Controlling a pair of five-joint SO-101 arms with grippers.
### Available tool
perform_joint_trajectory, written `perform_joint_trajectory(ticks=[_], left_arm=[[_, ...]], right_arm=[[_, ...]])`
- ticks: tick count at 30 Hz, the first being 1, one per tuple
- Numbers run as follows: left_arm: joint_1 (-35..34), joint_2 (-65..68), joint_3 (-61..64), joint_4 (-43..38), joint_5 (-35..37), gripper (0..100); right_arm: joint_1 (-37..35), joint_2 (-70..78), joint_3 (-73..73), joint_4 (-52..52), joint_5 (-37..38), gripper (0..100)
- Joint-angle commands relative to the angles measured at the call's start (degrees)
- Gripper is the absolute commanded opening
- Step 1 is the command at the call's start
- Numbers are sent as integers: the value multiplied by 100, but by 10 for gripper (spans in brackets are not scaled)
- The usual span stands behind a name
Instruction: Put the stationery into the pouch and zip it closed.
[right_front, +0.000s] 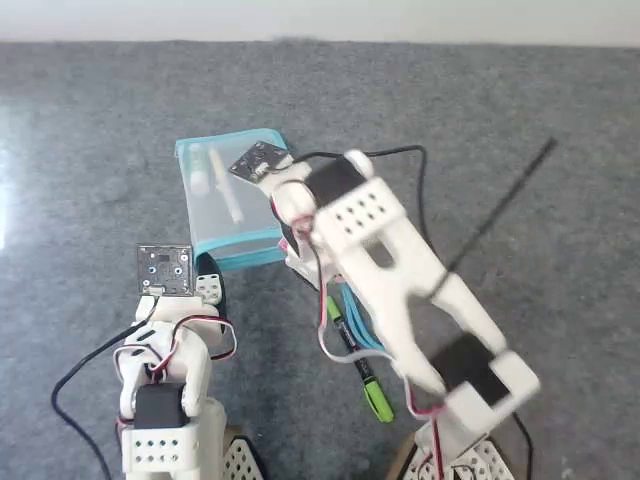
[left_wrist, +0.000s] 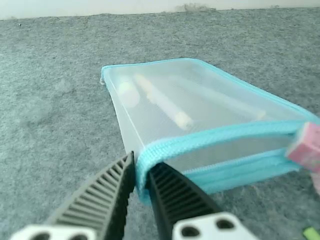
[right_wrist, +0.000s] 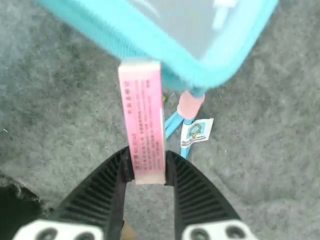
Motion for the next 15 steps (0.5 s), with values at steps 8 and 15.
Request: perform_joint_trajectory(ticks=[8, 15], left_arm=[[9, -9, -224, -158, -26, 12], [308, -9, -215, -114, -141, 12]], right_arm=[[-374, 743, -1363, 180, -255, 8], [-365, 787, -1837, -321, -589, 10]])
